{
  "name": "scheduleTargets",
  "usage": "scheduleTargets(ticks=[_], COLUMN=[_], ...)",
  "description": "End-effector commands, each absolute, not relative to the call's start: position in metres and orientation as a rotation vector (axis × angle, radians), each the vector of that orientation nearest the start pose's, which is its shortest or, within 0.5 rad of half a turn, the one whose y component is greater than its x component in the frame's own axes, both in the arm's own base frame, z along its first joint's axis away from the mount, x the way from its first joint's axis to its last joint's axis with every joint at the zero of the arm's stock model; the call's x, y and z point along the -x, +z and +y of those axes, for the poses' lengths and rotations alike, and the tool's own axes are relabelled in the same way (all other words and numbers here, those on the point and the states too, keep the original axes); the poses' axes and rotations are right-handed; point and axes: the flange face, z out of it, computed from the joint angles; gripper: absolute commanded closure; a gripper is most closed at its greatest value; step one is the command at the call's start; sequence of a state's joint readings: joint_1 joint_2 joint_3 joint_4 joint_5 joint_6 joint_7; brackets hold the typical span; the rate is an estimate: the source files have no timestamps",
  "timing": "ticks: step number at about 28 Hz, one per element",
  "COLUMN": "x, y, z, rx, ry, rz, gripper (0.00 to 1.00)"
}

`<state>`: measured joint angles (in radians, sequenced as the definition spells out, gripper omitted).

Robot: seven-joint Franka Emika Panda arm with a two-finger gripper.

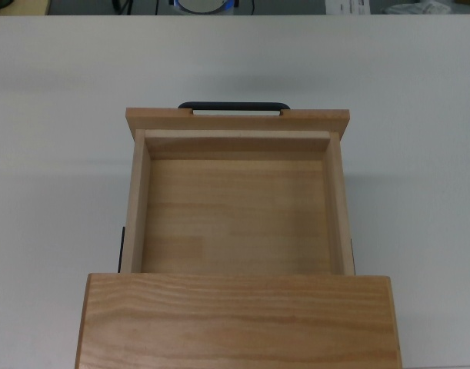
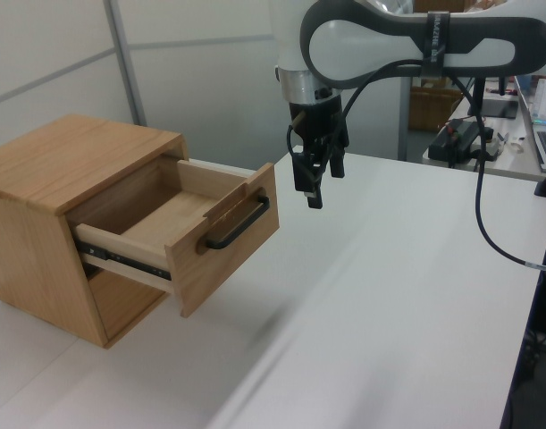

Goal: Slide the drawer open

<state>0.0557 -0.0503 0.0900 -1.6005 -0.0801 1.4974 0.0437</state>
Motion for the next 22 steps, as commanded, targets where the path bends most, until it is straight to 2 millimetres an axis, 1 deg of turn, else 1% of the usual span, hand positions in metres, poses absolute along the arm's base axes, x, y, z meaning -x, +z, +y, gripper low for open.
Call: scheduleTargets(ticks=[1,19,20,22], x=[-0.5302,-0.5313,-0.5321,-0.5335], y=[0.6334,0.6317,0.6352,0.6347], z=[0.0725,0.0748,0.0749,0.0741], rx=[3.202,3.196,3.196,3.196], ry=[0.109,0.114,0.1,0.102], rz=[-0.178,-0.185,-0.185,-0.183], gripper=[0.0,0.0,0.0,0.0])
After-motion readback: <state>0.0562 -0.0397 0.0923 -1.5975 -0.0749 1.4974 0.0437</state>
